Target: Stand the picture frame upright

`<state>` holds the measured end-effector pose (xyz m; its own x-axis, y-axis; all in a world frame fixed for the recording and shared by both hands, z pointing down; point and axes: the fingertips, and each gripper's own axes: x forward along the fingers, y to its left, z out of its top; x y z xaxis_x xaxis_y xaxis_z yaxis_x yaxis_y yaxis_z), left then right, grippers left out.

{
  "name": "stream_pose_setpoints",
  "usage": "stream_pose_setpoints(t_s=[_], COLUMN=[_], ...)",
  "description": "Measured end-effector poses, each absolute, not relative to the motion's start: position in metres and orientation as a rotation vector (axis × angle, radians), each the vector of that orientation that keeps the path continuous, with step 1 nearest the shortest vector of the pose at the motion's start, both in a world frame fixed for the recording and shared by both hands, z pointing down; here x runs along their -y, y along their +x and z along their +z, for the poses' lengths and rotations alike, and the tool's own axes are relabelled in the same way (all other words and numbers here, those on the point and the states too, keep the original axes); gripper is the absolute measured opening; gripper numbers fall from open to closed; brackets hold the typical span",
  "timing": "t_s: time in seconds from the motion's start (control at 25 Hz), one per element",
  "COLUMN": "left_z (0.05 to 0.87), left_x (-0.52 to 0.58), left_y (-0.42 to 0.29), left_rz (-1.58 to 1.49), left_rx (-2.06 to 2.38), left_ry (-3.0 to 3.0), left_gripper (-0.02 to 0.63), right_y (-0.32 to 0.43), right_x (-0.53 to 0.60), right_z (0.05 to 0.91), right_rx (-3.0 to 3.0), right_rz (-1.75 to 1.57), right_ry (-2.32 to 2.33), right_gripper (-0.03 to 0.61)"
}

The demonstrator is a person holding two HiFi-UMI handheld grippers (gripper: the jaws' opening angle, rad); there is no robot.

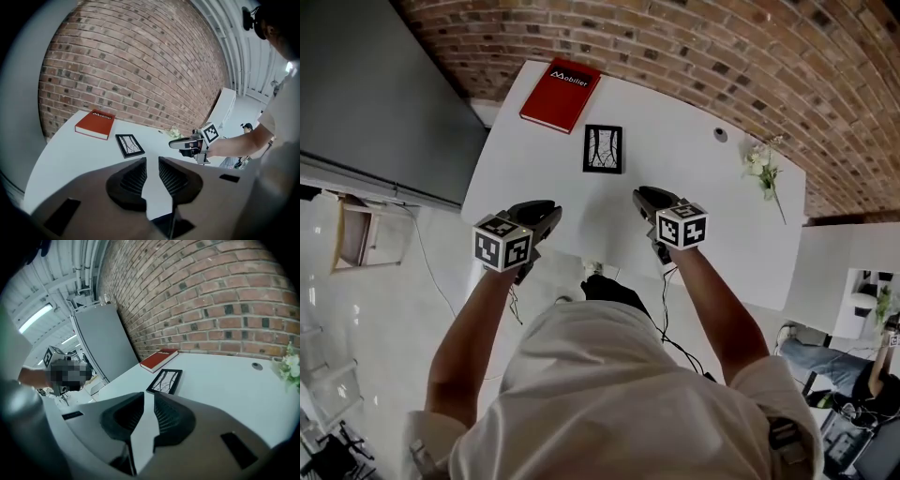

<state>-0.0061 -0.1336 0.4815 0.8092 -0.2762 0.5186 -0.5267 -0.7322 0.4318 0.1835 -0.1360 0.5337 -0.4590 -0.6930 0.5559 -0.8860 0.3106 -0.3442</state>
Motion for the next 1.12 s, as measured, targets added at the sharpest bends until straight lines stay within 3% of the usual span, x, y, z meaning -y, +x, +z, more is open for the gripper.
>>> stream_pose_setpoints(t_s=[1.12], left_z=[0.622], left_x=[0.285], left_y=[0.083], left_rz=[0.757], left_rx=[0.565], left_ry=[2.139], left_gripper=[0.117], right_y=[0.201], right_x=[0.288], right_z=[0.642], right_rx=[2.197], right_rz=[1.189], right_ry=[1.206], right_gripper=[0.069])
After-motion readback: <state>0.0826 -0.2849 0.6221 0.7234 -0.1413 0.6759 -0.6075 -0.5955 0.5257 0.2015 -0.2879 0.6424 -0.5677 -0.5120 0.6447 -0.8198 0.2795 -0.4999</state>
